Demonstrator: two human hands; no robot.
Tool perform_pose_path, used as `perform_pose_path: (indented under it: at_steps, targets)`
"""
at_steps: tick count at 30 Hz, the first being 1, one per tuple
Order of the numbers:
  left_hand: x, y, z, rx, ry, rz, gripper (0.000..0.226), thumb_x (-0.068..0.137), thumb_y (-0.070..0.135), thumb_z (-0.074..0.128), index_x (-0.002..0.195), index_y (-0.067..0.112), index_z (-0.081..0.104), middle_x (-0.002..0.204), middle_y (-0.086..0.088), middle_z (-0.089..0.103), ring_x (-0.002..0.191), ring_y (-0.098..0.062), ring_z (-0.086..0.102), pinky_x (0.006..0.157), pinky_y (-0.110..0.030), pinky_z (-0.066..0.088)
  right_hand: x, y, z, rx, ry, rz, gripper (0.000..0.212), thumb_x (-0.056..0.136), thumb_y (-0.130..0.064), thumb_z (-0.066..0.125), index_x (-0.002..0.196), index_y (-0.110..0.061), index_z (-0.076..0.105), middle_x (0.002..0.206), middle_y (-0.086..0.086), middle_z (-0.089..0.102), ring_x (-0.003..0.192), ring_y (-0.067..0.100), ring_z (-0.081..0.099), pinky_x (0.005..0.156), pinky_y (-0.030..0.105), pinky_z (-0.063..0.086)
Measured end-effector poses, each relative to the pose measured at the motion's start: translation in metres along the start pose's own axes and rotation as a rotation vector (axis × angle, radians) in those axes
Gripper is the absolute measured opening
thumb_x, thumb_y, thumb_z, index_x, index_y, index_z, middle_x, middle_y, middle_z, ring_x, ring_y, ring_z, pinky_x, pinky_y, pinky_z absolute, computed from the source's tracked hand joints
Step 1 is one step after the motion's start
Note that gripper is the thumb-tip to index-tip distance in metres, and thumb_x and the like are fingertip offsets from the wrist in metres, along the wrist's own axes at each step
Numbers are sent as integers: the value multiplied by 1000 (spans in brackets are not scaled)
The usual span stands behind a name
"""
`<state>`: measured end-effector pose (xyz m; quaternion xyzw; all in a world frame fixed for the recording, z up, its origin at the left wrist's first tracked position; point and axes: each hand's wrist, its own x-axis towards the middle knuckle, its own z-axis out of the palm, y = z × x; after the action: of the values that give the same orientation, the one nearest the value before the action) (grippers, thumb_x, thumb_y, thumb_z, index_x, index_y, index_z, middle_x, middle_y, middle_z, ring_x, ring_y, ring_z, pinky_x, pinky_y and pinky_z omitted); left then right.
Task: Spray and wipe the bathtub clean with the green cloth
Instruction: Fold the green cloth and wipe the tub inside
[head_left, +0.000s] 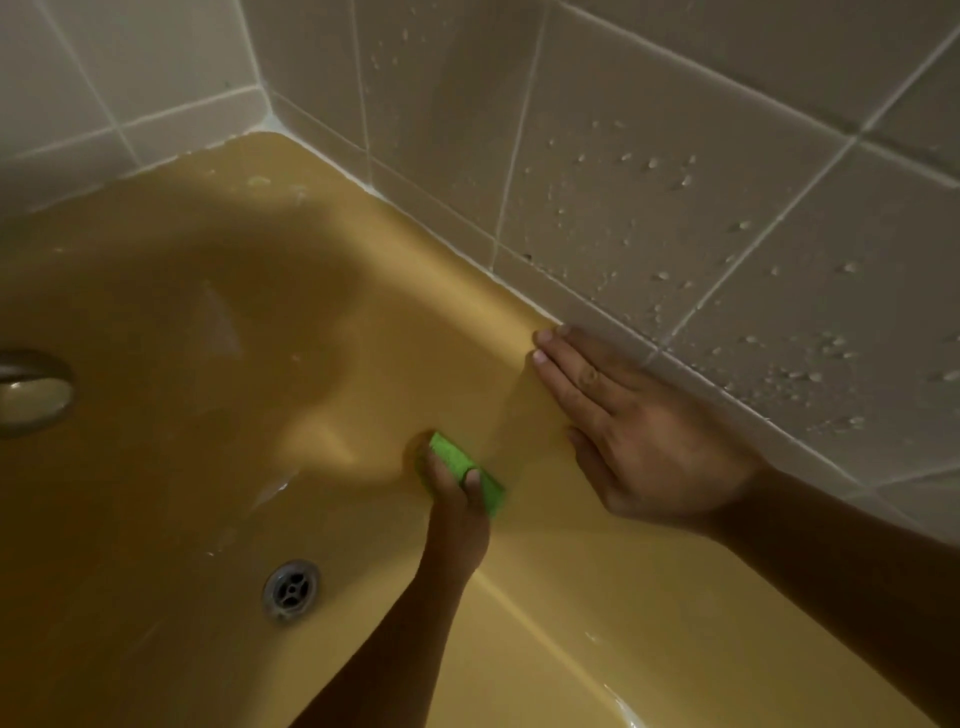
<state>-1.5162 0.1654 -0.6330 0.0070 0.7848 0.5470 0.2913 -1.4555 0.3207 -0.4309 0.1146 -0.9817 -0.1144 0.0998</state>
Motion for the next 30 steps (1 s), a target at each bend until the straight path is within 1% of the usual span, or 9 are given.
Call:
perform_pose_path:
  at_steps: [4,6,8,10,15,18,22,26,30]
  targets:
    - [20,-29,7,-47,20,-86,77,108,15,45,165,23,-7,163,-22,27,137,-39,47,112,-45,42,-1,0,1,-2,20,4,75,89,-11,65,154,10,34,162,28,33,154,39,27,128,44,22]
    - [23,-28,10,-113,101,-124,73,106,9,48,165,19,5,157,-20,36,132,-38,51,108,-41,44,-1,-1,2,12,21,15,74,89,-9,65,154,10,35,161,28,36,153,39,30,127,44,24]
    - [19,-15,15,-275,156,-162,70,104,10,50,164,26,18,150,-15,48,123,-34,57,107,-46,49,-1,0,3,17,43,20,74,87,-7,66,152,11,37,159,29,39,151,40,33,127,43,25]
    - [4,3,19,-430,201,-165,67,103,19,56,162,35,28,149,-6,52,123,-28,59,109,-49,50,0,-2,4,9,71,17,73,84,-6,68,149,14,40,155,31,43,147,43,37,127,39,22]
    - [-46,75,18,-569,113,146,74,80,62,71,148,48,46,145,6,61,126,-20,64,105,-55,53,-39,0,-5,28,57,44,70,88,-5,65,151,12,39,155,30,43,147,42,38,127,39,23]
    - [-63,113,12,-545,5,302,77,84,61,70,153,50,38,143,10,63,126,-15,64,103,-52,55,-82,4,-14,-24,32,16,69,92,-9,59,154,10,35,161,28,35,152,41,32,125,45,28]
    - [-77,102,18,-313,44,377,82,88,70,62,158,49,25,150,8,58,132,-8,59,108,-39,52,-90,2,-17,-59,27,23,74,90,-13,62,155,8,34,162,27,33,154,39,29,126,44,25]
    - [-70,54,30,-131,87,228,77,99,56,60,163,31,27,141,0,64,126,-15,62,106,-30,49,-88,3,-15,-88,7,20,79,89,-16,67,155,9,32,163,27,30,155,38,27,127,43,22]
    - [-56,5,41,-33,35,53,77,105,50,52,166,25,13,148,-14,58,131,-28,59,105,-29,45,-87,3,-14,-117,4,-7,77,92,-18,66,155,11,31,163,29,29,155,38,25,127,44,21]
